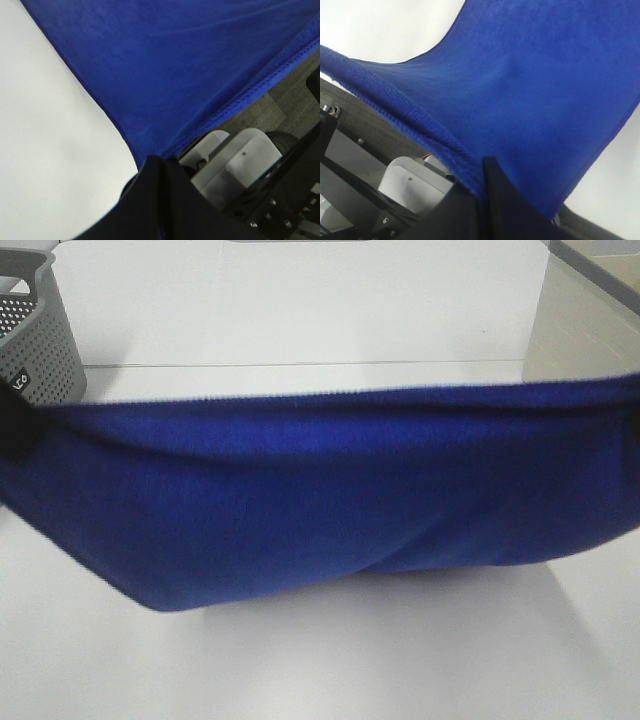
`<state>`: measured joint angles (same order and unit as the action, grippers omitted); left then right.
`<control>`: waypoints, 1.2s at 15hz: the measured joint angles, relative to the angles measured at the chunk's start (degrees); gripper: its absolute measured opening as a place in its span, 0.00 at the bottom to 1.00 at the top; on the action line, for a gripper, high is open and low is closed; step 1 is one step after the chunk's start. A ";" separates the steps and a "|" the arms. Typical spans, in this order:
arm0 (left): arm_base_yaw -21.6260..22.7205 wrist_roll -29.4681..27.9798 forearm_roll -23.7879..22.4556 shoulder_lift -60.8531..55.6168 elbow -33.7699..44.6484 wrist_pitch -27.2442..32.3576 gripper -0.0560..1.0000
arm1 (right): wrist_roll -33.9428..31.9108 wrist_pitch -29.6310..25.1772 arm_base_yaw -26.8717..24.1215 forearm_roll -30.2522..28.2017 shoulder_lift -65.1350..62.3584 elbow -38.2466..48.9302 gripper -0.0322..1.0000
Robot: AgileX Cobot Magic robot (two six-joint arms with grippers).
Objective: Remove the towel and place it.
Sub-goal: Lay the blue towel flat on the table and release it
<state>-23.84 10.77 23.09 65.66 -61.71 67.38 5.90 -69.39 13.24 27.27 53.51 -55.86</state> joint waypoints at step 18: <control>0.00 4.41 12.61 12.55 23.95 -0.80 0.05 | -4.93 0.69 -0.06 4.64 11.17 28.25 0.05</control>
<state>-23.84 15.18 35.70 78.21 -37.76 66.58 0.97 -68.70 13.18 31.91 64.69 -27.62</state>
